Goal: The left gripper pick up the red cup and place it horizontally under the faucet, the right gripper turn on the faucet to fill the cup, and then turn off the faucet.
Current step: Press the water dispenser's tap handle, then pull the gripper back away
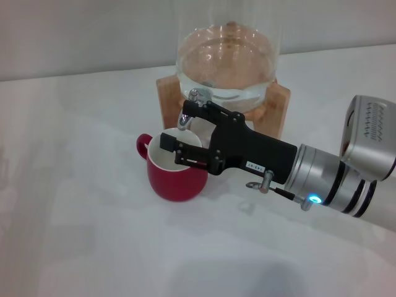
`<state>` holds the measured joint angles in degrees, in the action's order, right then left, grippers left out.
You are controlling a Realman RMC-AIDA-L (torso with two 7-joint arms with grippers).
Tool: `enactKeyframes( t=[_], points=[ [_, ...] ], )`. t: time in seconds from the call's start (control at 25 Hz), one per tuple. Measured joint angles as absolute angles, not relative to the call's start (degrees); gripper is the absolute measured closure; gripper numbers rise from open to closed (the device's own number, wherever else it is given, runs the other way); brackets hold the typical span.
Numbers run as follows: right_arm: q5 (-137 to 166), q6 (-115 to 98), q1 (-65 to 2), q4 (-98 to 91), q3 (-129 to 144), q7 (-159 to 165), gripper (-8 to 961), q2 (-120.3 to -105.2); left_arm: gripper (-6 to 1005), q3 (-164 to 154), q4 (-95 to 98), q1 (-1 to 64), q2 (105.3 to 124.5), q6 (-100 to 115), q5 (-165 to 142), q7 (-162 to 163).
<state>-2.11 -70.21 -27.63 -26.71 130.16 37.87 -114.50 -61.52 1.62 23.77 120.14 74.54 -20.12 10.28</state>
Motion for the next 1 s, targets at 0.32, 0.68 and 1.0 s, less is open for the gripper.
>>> enactKeyframes(
  t=[0.32,0.68,1.0],
  points=[
    [-2.05,-70.22,-27.59,-26.72,130.16,37.88,83,-114.52,484,-61.52,1.55,23.82,120.07,74.53,-20.14,10.29],
    [-2.01,-70.24,-27.14,-26.73,130.16,37.88,83,-114.17,484,-61.52,1.49,23.82,120.05,74.53,-20.39,10.28],
    [-2.0,-70.23,-26.89,-26.72,129.74,37.88,83,-114.05,484,-61.52,1.47,23.85,120.11,74.53,-20.48,10.28]
  ],
)
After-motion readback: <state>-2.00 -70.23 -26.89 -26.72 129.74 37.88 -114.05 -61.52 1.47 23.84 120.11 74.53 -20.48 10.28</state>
